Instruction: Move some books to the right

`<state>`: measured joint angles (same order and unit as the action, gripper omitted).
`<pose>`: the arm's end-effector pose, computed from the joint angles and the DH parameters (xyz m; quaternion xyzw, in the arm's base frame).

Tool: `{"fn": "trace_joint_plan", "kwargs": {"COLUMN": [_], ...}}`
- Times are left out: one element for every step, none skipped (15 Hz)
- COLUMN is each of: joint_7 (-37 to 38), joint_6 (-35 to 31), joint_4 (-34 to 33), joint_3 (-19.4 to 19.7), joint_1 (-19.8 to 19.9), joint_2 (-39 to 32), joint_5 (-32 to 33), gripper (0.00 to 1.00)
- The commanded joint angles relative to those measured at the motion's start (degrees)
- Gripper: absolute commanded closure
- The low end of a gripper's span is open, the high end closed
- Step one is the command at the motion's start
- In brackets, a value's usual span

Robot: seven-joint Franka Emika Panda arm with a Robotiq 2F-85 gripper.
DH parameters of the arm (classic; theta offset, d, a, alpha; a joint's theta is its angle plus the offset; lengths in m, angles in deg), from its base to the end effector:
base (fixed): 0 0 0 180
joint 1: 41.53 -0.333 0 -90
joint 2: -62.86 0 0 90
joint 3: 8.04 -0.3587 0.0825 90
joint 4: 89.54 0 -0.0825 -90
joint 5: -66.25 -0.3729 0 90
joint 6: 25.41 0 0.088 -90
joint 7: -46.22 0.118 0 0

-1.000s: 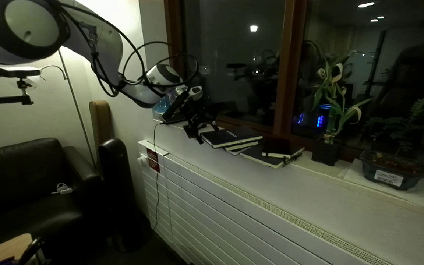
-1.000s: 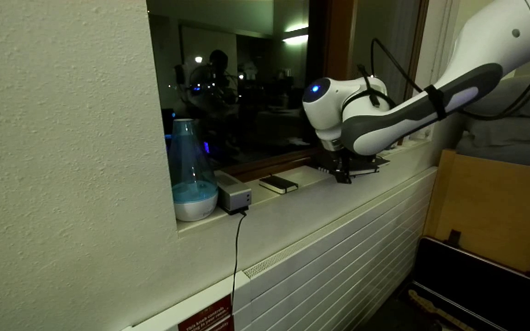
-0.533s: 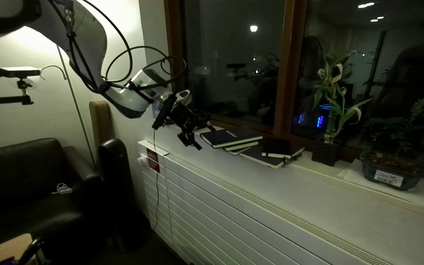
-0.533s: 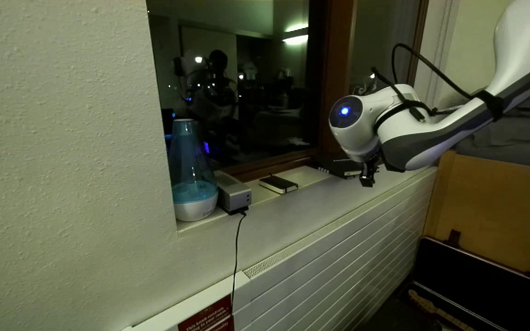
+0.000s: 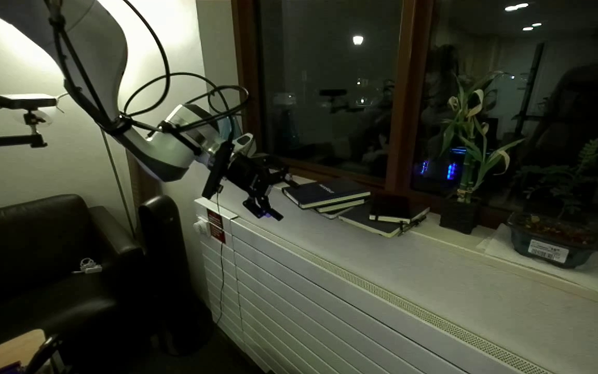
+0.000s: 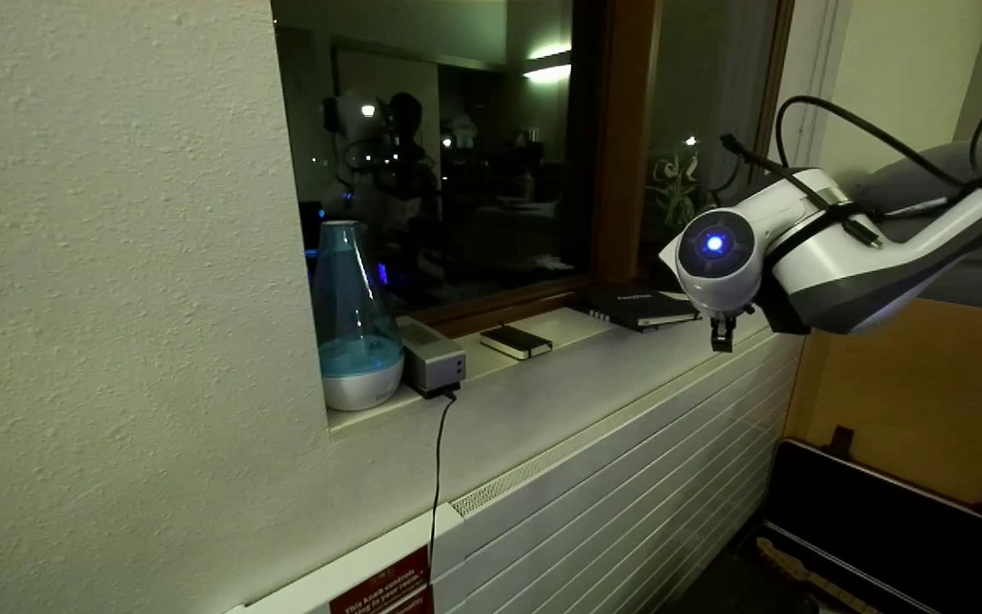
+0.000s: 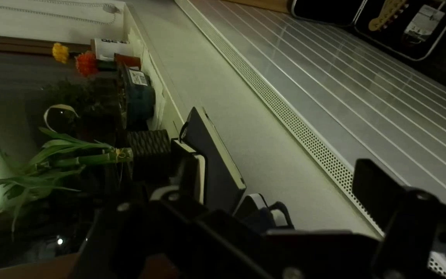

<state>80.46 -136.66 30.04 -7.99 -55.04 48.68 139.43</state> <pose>0.5705 0.0597 0.3596 0.8323 0.1731 0.0599 0.5232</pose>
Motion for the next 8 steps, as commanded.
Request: {"fn": "trace_joint_plan", "kwargs": {"joint_7": [0.8, 0.7, 0.3, 0.3, 0.3, 0.1, -0.1, -0.1], "joint_6": [-8.1, -10.6, -13.3, -15.8, -18.2, -20.2, -22.4, -24.2], "joint_4": [3.4, 2.9, 2.6, 2.1, 1.6, 1.3, 1.0, 0.9], "joint_3": [-1.9, -2.0, -2.1, -2.1, -2.0, -2.0, -1.9, -1.8], "joint_1": [4.5, 5.2, 6.0, 6.5, 6.9, 7.1, 7.3, 7.5], "joint_2": [3.5, 3.4, 3.5, 3.4, 3.2, 3.2, 3.2, 3.2], "joint_5": [3.2, 3.5, 3.3, 3.5, 4.3, 4.8, 6.1, 7.4], "gripper": [0.0, 0.0, 0.0, 0.0, 0.0, 0.0, 0.0, 0.0]}}
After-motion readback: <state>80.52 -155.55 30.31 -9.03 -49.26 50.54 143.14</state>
